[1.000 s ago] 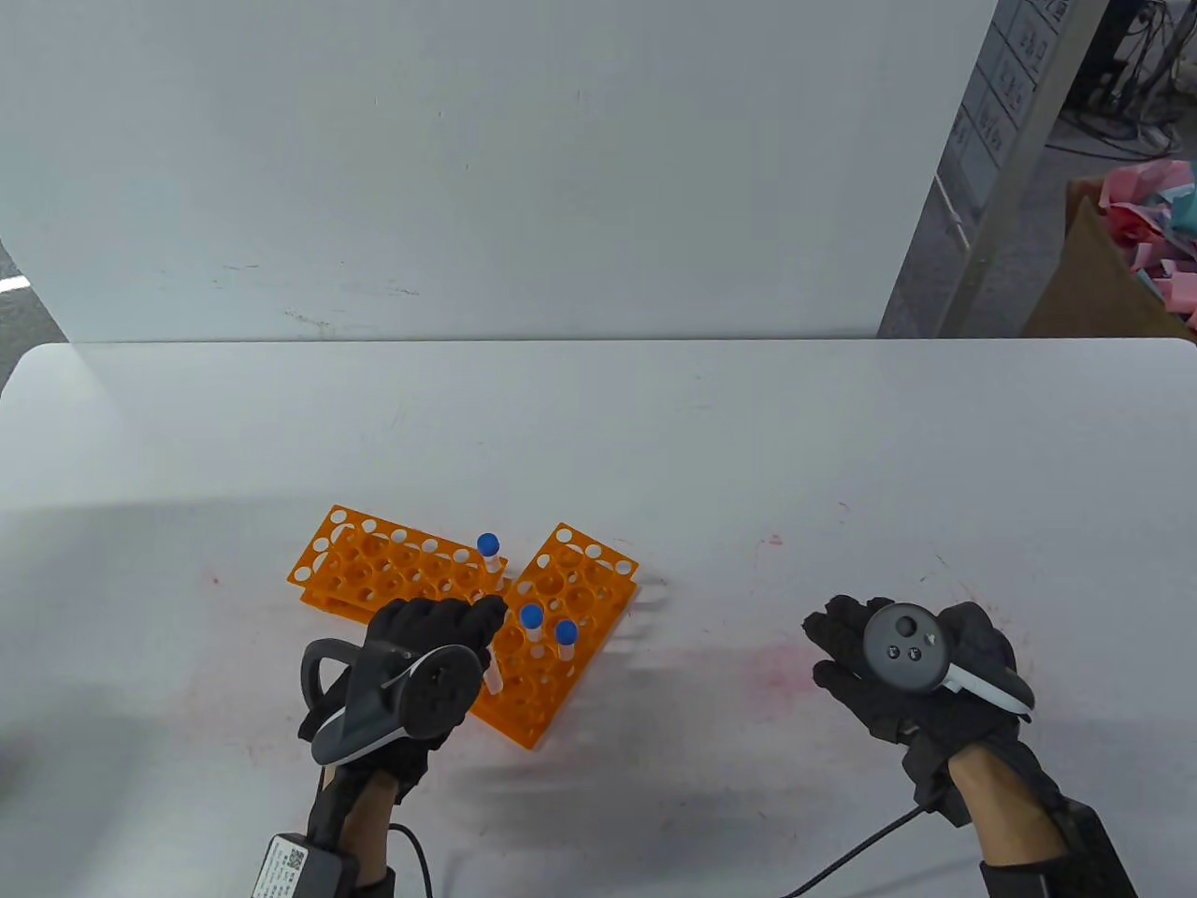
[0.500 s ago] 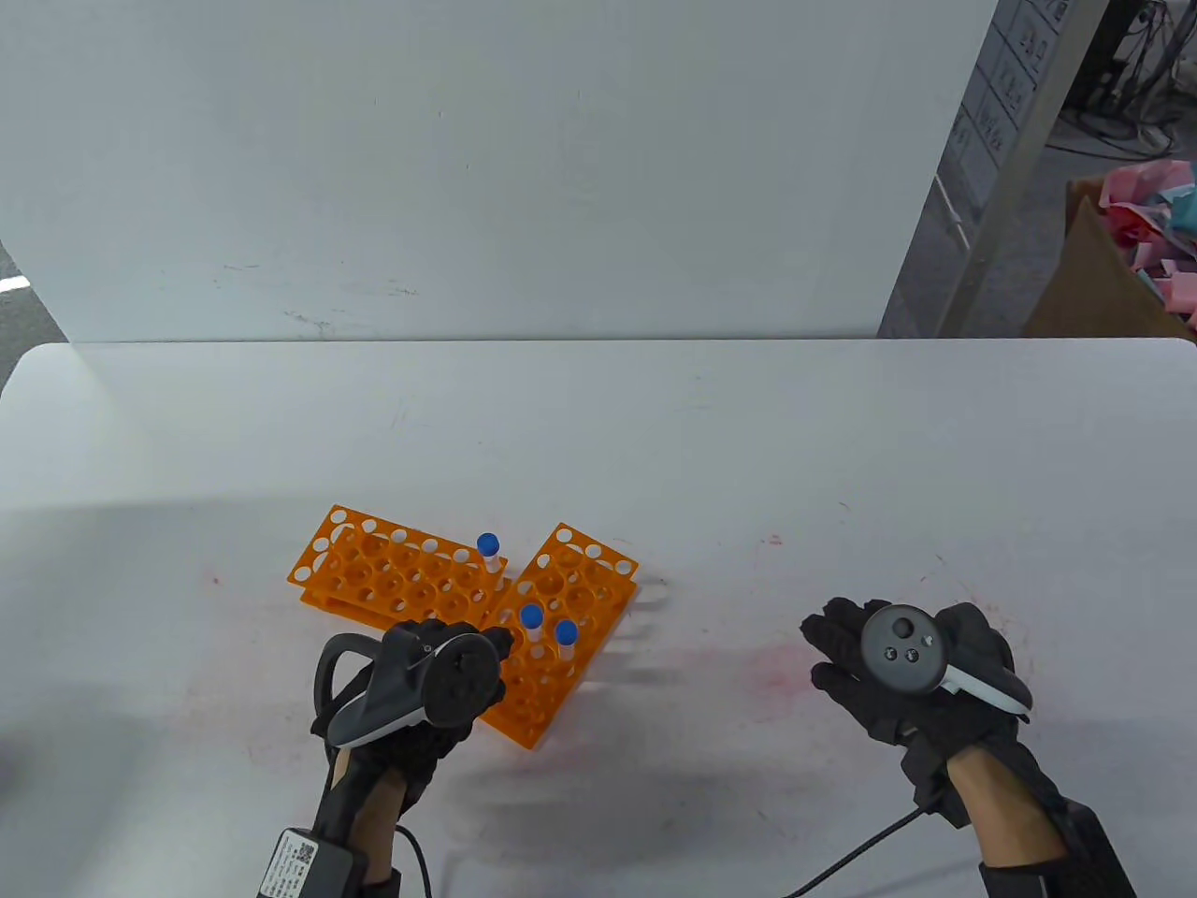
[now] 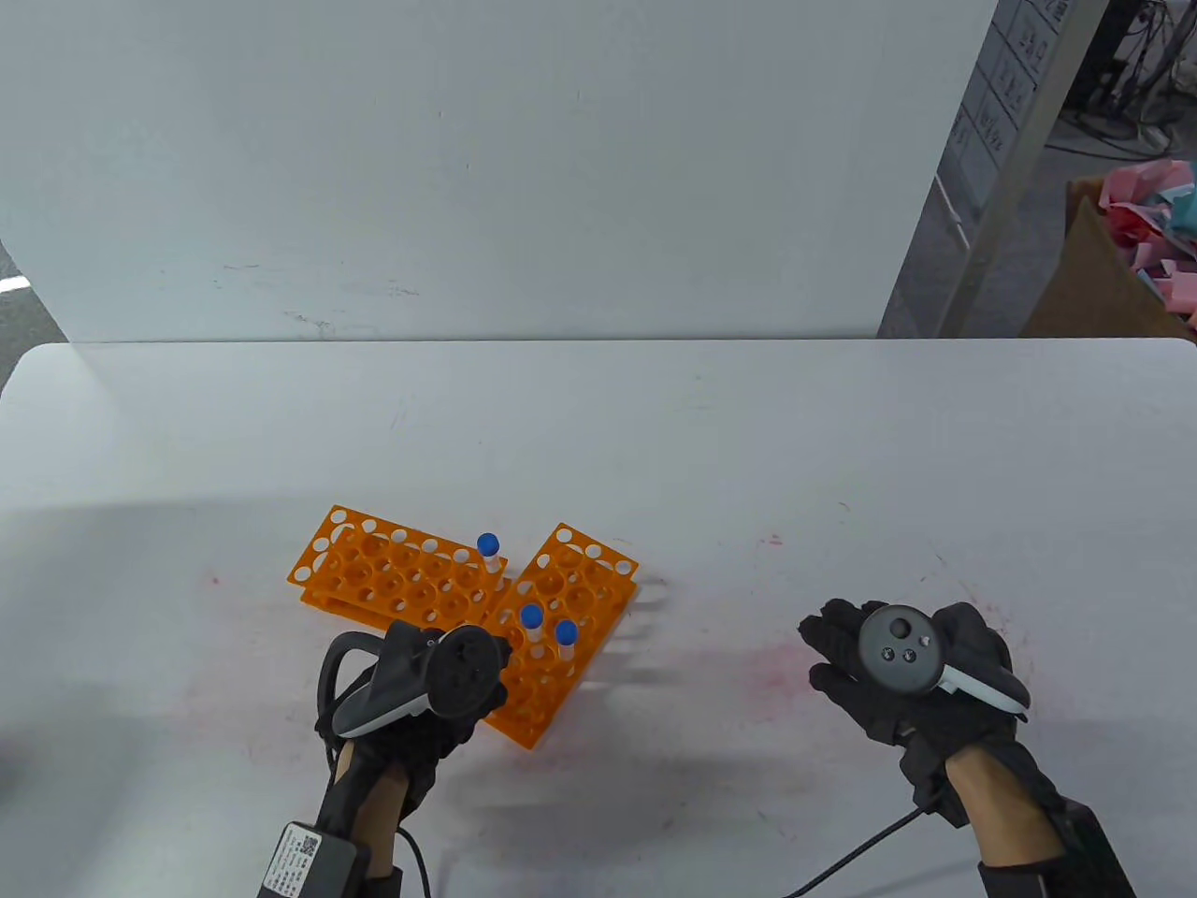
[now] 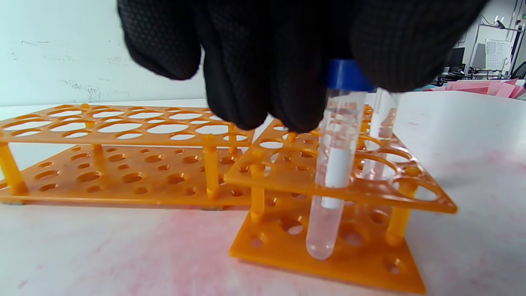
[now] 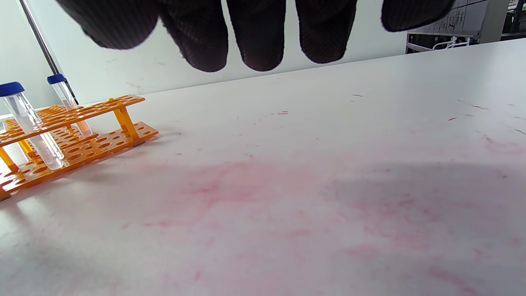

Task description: Transfer 4 test tubes between racks (Left hand only)

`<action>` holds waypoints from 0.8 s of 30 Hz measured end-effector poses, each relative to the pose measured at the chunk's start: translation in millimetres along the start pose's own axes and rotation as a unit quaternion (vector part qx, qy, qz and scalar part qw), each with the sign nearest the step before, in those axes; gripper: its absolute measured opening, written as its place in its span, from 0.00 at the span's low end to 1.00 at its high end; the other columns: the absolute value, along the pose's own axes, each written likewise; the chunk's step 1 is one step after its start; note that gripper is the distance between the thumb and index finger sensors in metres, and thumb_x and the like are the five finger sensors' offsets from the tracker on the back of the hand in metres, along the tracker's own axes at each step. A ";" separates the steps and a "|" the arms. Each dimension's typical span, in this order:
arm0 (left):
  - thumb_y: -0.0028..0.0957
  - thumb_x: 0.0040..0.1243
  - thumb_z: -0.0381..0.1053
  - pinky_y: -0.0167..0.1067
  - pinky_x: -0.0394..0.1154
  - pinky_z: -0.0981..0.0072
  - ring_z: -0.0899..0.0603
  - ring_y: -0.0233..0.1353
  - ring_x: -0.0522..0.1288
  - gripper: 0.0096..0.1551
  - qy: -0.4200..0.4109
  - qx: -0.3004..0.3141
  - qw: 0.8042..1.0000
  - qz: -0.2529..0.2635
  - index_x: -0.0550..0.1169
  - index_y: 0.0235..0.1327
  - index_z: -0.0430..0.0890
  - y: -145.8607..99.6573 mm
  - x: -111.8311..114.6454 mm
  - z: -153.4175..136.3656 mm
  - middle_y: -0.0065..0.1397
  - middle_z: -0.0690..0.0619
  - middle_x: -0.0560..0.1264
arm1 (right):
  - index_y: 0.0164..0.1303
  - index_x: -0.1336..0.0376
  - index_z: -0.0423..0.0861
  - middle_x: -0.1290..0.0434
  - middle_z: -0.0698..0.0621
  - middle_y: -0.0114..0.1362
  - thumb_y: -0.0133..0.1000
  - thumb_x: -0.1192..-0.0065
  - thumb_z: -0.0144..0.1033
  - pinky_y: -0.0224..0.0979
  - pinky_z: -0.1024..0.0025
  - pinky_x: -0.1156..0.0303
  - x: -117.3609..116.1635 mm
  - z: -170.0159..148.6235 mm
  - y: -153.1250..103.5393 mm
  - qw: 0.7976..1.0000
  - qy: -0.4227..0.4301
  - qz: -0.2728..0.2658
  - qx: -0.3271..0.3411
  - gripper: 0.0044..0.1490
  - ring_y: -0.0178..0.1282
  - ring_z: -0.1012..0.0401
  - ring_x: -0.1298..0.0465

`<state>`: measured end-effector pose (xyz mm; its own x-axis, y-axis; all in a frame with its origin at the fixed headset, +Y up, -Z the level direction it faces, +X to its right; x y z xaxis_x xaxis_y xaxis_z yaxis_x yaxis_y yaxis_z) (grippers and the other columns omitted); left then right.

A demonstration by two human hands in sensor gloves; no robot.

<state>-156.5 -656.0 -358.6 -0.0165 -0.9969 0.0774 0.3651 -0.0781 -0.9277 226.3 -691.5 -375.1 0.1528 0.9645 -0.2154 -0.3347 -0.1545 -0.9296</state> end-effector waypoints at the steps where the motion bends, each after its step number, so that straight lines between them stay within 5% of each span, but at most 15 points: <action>1: 0.48 0.63 0.60 0.65 0.76 0.40 0.43 0.60 0.84 0.30 0.000 0.000 1.000 0.000 0.78 0.64 0.54 -0.3 -0.6 0.2 0.60 0.54 0.85 | 0.80 0.47 0.54 0.45 0.45 0.88 0.60 0.55 0.57 0.74 0.25 0.49 0.0 0.1 -0.1 1.000 0.001 0.000 0.000 0.38 0.82 0.36 0.44; 6: 0.52 0.56 0.58 0.64 0.76 0.40 0.42 0.60 0.84 0.26 -0.027 -0.003 1.000 0.000 0.79 0.63 0.54 0.6 0.8 -4.4 0.59 0.53 0.85 | 0.80 0.47 0.54 0.45 0.45 0.88 0.60 0.55 0.57 0.74 0.25 0.49 -0.1 0.2 -0.1 1.000 0.000 0.001 0.000 0.38 0.82 0.36 0.44; 24: 0.52 0.57 0.58 0.65 0.75 0.40 0.42 0.60 0.84 0.26 -0.047 -0.010 0.999 -0.008 0.78 0.64 0.55 2.7 5.1 -8.7 0.60 0.53 0.84 | 0.80 0.47 0.54 0.45 0.45 0.87 0.60 0.55 0.57 0.74 0.25 0.49 -1.7 1.3 -0.1 1.000 -0.001 0.005 0.001 0.38 0.82 0.36 0.43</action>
<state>-163.7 -661.5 -363.8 0.0662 -0.9899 0.1257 0.3478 -0.0951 -0.9327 224.9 -692.9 -374.3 0.1467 0.9634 -0.2242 -0.3383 -0.1641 -0.9266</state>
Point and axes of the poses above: the tracker on the back of each hand, its own z axis roughly to the thumb side, its own y axis roughly from the wrist to the fingertips, x = y × z, the point moved 5 cm from there along y, roughly from the wrist to the fingertips
